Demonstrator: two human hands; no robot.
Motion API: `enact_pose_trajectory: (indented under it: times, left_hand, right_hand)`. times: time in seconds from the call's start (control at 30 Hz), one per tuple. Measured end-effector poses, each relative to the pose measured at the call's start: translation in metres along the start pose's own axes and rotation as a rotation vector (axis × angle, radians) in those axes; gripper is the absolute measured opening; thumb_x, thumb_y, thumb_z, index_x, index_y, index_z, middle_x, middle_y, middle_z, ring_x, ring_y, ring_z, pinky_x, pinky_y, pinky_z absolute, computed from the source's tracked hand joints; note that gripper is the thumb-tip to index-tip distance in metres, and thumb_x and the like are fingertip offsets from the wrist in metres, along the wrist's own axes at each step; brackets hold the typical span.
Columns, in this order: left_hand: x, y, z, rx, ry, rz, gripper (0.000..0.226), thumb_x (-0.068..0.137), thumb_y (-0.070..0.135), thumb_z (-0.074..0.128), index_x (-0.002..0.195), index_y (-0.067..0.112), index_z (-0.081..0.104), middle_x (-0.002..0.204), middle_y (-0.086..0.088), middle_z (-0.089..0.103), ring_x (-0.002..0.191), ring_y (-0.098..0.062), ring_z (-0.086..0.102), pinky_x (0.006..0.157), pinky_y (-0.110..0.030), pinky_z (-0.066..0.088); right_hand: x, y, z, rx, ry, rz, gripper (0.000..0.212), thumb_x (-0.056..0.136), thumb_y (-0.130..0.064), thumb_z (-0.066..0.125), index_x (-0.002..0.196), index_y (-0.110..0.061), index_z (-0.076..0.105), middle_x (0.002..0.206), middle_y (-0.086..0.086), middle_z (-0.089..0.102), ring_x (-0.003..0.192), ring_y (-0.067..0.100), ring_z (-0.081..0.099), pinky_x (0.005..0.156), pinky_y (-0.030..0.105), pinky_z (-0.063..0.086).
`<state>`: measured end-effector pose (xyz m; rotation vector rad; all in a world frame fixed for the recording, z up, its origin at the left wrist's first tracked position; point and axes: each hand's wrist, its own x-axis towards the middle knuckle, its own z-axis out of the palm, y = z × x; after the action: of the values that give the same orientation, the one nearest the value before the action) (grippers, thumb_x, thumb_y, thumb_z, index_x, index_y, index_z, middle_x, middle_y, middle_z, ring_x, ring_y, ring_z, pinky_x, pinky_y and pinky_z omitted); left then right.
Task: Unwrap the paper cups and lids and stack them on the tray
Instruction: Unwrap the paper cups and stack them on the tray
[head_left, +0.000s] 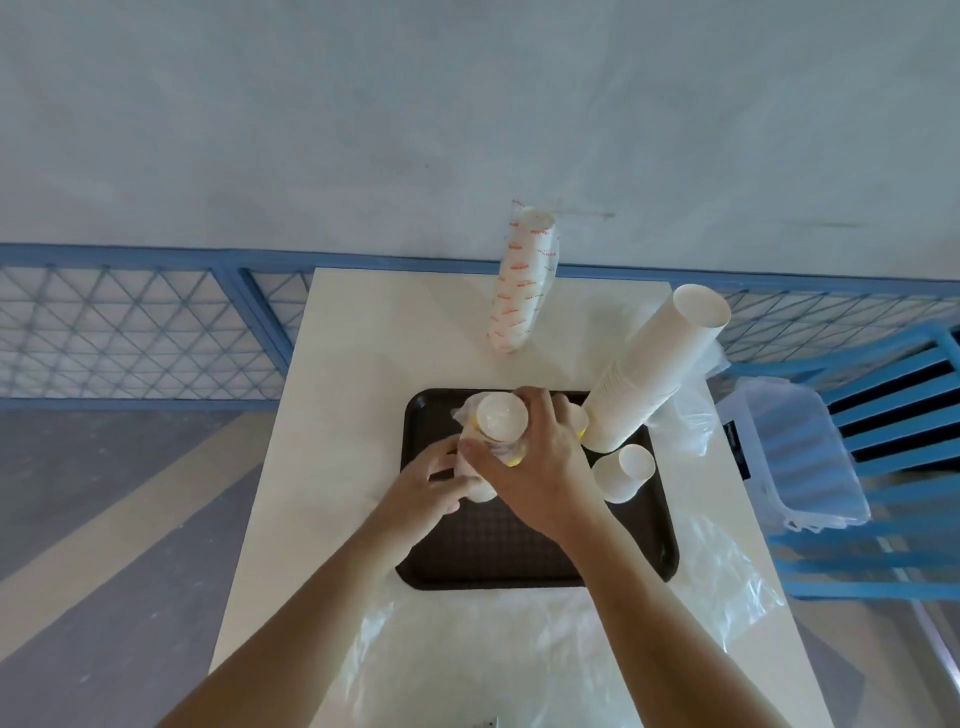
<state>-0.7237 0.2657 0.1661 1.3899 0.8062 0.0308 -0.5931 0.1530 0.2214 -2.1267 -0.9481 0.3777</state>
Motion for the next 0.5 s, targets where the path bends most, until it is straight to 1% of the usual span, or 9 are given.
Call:
enact_pose_trajectory:
  times: [0.07, 0.1, 0.13, 0.17, 0.23, 0.3, 0.37, 0.43, 0.5]
  left_hand:
    - [-0.019, 0.024, -0.003, -0.104, 0.021, 0.101, 0.044, 0.093, 0.035, 0.071, 0.137, 0.034, 0.062, 0.130, 0.011, 0.070, 0.119, -0.006, 0.066, 0.099, -0.038, 0.055]
    - [-0.026, 0.037, -0.003, -0.125, 0.022, 0.153, 0.039, 0.095, 0.038, 0.068, 0.134, 0.034, 0.064, 0.128, 0.012, 0.070, 0.120, -0.008, 0.066, 0.099, -0.040, 0.056]
    - [-0.032, 0.050, -0.002, -0.102, 0.030, 0.190, 0.032, 0.098, 0.042, 0.065, 0.130, 0.038, 0.066, 0.125, 0.014, 0.071, 0.118, -0.008, 0.067, 0.097, -0.039, 0.057]
    - [-0.034, 0.060, 0.000, -0.043, 0.061, 0.208, 0.024, 0.100, 0.047, 0.063, 0.123, 0.043, 0.068, 0.120, 0.016, 0.073, 0.114, -0.005, 0.068, 0.095, -0.038, 0.059]
    - [-0.031, 0.074, 0.003, 0.115, 0.189, 0.223, 0.014, 0.097, 0.056, 0.064, 0.106, 0.049, 0.070, 0.107, 0.020, 0.076, 0.101, 0.000, 0.071, 0.092, -0.038, 0.061]
    - [-0.026, 0.082, 0.005, 0.252, 0.321, 0.256, 0.011, 0.093, 0.052, 0.069, 0.093, 0.043, 0.075, 0.089, 0.020, 0.077, 0.085, 0.000, 0.073, 0.086, -0.036, 0.063]
    - [-0.023, 0.090, 0.008, 0.356, 0.417, 0.307, 0.014, 0.092, 0.040, 0.072, 0.088, 0.029, 0.081, 0.075, 0.016, 0.075, 0.073, -0.002, 0.072, 0.079, -0.034, 0.063]
    - [-0.023, 0.099, 0.011, 0.423, 0.465, 0.356, 0.015, 0.090, 0.032, 0.076, 0.092, 0.020, 0.084, 0.076, 0.013, 0.076, 0.070, -0.004, 0.071, 0.075, -0.034, 0.063]
    - [-0.024, 0.107, 0.014, 0.484, 0.468, 0.392, 0.015, 0.088, 0.031, 0.078, 0.094, 0.019, 0.084, 0.075, 0.013, 0.075, 0.070, -0.006, 0.071, 0.073, -0.034, 0.063]
  right_hand:
    - [0.001, -0.002, -0.006, 0.131, -0.113, 0.095, 0.072, 0.077, -0.076, 0.061, 0.130, -0.029, 0.049, 0.123, -0.006, 0.054, 0.119, 0.015, 0.048, 0.099, 0.039, 0.048]
    - [0.003, -0.005, -0.008, 0.249, -0.149, 0.162, 0.067, 0.079, -0.076, 0.057, 0.127, -0.031, 0.052, 0.125, -0.006, 0.056, 0.122, 0.015, 0.050, 0.103, 0.045, 0.048]
    - [0.005, -0.007, -0.010, 0.344, -0.164, 0.218, 0.060, 0.081, -0.074, 0.053, 0.122, -0.032, 0.055, 0.124, -0.006, 0.060, 0.121, 0.017, 0.054, 0.104, 0.049, 0.049]
    - [0.008, -0.010, -0.013, 0.398, -0.157, 0.259, 0.050, 0.083, -0.071, 0.052, 0.115, -0.032, 0.058, 0.120, -0.005, 0.063, 0.117, 0.018, 0.059, 0.102, 0.052, 0.052]
    - [0.014, -0.015, -0.019, 0.364, -0.141, 0.293, 0.032, 0.090, -0.057, 0.054, 0.105, -0.029, 0.057, 0.110, 0.000, 0.067, 0.104, 0.021, 0.067, 0.091, 0.054, 0.058]
    - [0.020, -0.016, -0.026, 0.278, -0.155, 0.307, 0.017, 0.097, -0.039, 0.059, 0.104, -0.023, 0.056, 0.103, 0.003, 0.068, 0.089, 0.024, 0.072, 0.080, 0.053, 0.062]
    - [0.025, -0.017, -0.032, 0.188, -0.177, 0.299, 0.011, 0.095, -0.028, 0.061, 0.103, -0.023, 0.056, 0.095, 0.004, 0.069, 0.082, 0.025, 0.071, 0.075, 0.051, 0.063]
    - [0.030, -0.020, -0.040, 0.107, -0.189, 0.254, 0.010, 0.095, -0.021, 0.063, 0.103, -0.022, 0.057, 0.089, 0.003, 0.066, 0.077, 0.021, 0.066, 0.067, 0.044, 0.061]
    - [0.034, -0.025, -0.048, 0.036, -0.179, 0.177, 0.011, 0.094, -0.013, 0.064, 0.103, -0.018, 0.061, 0.083, -0.002, 0.059, 0.071, 0.013, 0.057, 0.060, 0.031, 0.048]
